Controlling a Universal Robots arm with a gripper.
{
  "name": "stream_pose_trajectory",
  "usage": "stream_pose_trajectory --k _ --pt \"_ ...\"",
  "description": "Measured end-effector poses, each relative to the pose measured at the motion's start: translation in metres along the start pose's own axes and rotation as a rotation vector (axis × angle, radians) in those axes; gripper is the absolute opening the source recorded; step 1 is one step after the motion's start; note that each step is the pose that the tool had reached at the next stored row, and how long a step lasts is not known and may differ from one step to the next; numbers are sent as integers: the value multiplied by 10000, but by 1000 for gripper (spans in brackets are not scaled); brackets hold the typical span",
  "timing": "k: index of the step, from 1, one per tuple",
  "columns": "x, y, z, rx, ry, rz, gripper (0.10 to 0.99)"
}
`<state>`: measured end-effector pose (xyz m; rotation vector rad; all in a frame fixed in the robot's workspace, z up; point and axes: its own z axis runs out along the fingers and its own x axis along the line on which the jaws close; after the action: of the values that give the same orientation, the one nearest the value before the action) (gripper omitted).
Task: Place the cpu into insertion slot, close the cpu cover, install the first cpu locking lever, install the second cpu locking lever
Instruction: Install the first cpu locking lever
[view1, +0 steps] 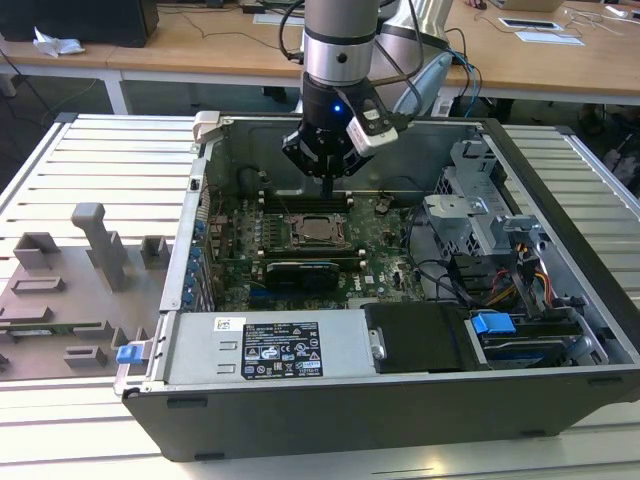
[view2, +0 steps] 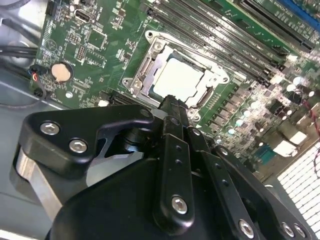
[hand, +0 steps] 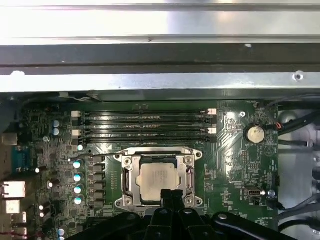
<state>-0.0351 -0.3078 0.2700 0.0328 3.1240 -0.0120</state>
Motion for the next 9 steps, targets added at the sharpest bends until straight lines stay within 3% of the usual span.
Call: stream_pose_trajectory --k 1,3,9 --pt "-1 0 1 -52 60 1 106" --pt "-14 0 4 -97 465 -5 106" --pt "12 0 2 -97 466 -4 106"
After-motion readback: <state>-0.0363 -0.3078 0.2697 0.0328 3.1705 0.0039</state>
